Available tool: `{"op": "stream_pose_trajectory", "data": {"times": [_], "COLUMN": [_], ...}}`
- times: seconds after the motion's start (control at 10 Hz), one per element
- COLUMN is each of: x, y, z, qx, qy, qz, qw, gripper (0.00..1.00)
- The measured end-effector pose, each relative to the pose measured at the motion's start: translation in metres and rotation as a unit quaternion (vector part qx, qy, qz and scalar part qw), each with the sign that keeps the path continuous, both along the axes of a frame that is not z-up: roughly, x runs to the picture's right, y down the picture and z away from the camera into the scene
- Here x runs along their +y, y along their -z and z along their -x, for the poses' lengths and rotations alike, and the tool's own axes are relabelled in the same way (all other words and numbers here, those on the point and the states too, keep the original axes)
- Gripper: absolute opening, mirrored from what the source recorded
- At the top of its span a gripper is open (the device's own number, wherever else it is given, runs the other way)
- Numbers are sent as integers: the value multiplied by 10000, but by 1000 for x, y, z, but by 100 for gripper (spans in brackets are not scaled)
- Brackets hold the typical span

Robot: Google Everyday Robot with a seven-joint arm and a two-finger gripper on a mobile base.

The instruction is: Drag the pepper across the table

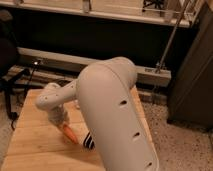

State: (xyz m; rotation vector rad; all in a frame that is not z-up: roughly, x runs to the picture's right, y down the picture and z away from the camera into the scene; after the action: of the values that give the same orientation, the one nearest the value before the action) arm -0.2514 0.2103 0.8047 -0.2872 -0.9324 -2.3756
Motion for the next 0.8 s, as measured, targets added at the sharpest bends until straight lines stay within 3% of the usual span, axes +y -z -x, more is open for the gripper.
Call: {"op": "stream_pose_trajectory", "data": {"times": [0.8], "x": [16], "y": [11], "z": [34], "qx": [-496], "qy": [296], "qz": [5], "qw": [9983], "gripper": [5]}}
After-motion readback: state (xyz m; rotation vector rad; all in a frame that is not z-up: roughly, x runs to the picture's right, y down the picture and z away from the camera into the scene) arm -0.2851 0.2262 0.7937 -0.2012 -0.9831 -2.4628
